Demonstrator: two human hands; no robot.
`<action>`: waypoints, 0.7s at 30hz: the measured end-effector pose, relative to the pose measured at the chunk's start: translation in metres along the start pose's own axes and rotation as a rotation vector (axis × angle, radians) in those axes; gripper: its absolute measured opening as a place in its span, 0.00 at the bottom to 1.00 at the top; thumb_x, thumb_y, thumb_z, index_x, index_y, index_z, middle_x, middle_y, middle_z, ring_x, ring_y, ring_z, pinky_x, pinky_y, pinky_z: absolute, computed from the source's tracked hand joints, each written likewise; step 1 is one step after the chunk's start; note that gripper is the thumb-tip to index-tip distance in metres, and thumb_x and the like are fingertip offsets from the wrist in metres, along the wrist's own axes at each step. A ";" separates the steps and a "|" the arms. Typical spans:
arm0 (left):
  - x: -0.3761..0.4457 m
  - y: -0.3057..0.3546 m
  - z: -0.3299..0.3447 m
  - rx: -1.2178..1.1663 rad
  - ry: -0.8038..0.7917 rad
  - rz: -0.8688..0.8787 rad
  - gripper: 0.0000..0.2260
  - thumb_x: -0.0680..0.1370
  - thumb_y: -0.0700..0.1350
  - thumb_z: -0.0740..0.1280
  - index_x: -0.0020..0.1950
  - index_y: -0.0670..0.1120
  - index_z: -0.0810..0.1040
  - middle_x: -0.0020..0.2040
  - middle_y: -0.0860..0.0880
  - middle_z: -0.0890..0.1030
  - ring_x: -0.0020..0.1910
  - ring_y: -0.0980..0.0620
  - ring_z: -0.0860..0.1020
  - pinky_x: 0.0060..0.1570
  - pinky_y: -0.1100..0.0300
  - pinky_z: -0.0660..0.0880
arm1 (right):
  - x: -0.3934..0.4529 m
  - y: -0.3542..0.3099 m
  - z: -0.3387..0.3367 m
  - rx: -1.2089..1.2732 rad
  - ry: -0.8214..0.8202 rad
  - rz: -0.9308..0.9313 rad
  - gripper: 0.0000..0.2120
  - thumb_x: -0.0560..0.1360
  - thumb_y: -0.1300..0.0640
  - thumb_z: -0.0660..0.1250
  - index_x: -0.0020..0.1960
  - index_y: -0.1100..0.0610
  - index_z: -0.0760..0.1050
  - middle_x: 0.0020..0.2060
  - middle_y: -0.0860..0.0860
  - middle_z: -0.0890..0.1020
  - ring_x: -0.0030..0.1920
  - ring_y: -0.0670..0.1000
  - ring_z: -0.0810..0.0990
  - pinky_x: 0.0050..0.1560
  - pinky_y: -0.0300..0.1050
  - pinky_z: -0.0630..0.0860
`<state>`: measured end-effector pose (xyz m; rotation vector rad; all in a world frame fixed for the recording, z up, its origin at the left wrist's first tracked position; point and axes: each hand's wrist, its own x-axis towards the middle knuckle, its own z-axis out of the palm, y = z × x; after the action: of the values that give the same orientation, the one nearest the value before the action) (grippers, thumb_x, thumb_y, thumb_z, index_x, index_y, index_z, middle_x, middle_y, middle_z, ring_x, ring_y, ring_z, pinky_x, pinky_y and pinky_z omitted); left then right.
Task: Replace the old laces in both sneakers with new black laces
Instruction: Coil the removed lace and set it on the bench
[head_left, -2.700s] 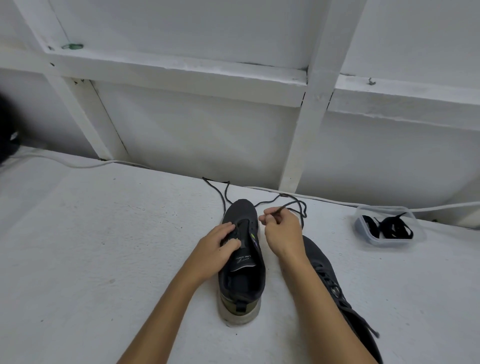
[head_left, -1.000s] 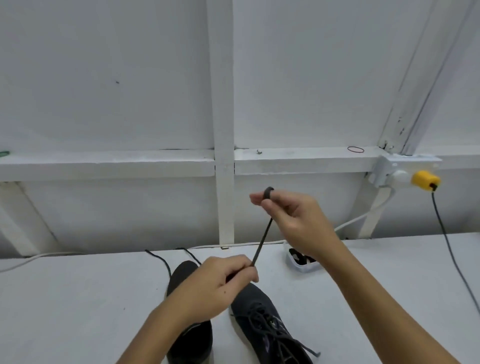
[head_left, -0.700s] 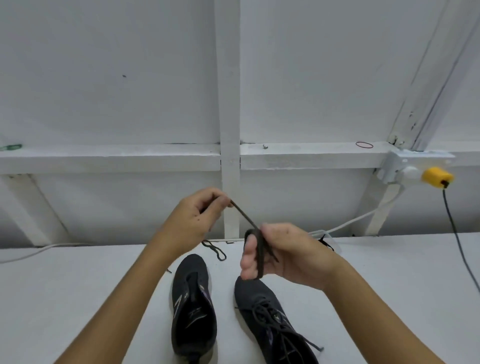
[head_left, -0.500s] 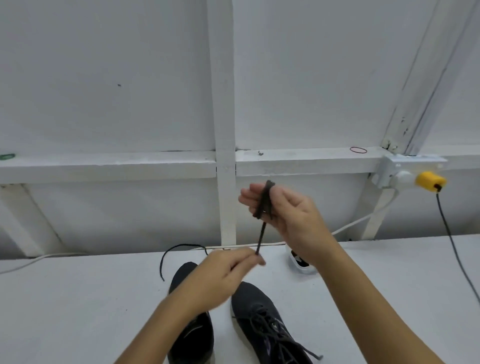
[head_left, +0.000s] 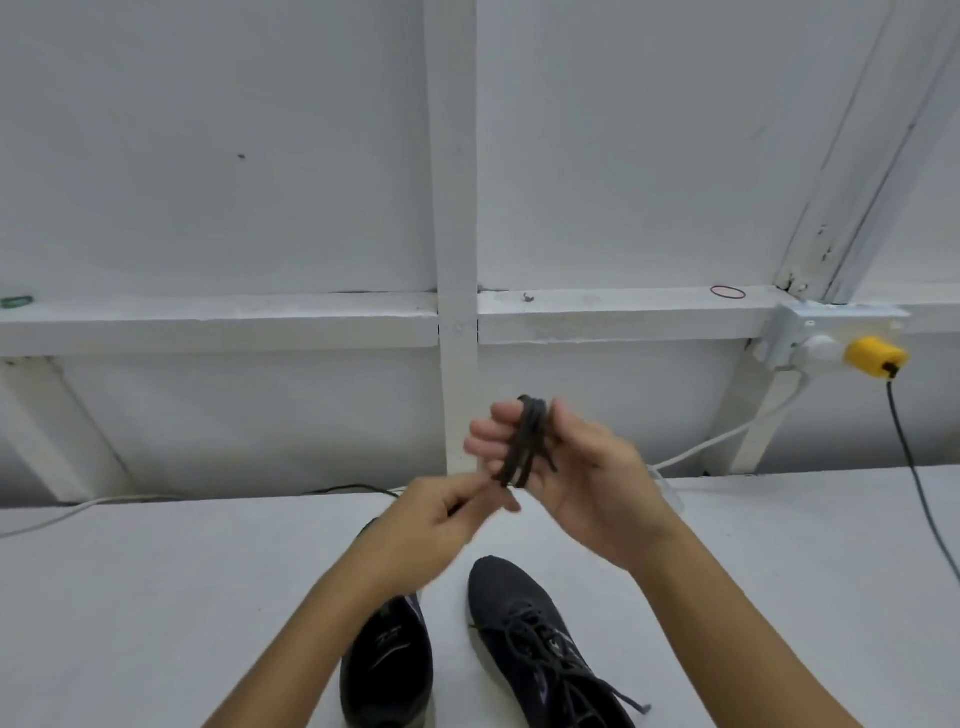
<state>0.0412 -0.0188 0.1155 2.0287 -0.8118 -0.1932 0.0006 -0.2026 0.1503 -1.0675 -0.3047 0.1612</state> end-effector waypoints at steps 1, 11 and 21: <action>-0.005 0.002 0.004 0.090 -0.044 0.020 0.10 0.83 0.52 0.62 0.49 0.55 0.83 0.32 0.58 0.75 0.32 0.60 0.70 0.39 0.58 0.69 | 0.005 0.001 -0.008 -0.112 0.090 -0.037 0.27 0.83 0.45 0.52 0.59 0.62 0.82 0.56 0.59 0.85 0.59 0.57 0.84 0.60 0.48 0.80; 0.018 0.028 -0.056 0.163 0.000 0.093 0.08 0.81 0.53 0.66 0.43 0.55 0.81 0.30 0.54 0.73 0.29 0.58 0.68 0.31 0.65 0.65 | -0.012 0.025 -0.015 -0.225 -0.234 0.392 0.55 0.67 0.20 0.40 0.59 0.64 0.82 0.55 0.63 0.84 0.57 0.61 0.84 0.60 0.49 0.78; -0.025 0.007 0.012 0.409 -0.283 0.073 0.12 0.84 0.56 0.57 0.48 0.53 0.76 0.38 0.56 0.78 0.37 0.59 0.73 0.44 0.57 0.73 | 0.010 0.026 -0.034 -0.339 0.059 0.260 0.55 0.68 0.23 0.34 0.64 0.62 0.78 0.60 0.59 0.84 0.63 0.55 0.82 0.63 0.43 0.76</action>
<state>0.0134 -0.0145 0.1103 2.3807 -1.1777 -0.2965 0.0216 -0.2162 0.1138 -1.4445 -0.1406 0.3177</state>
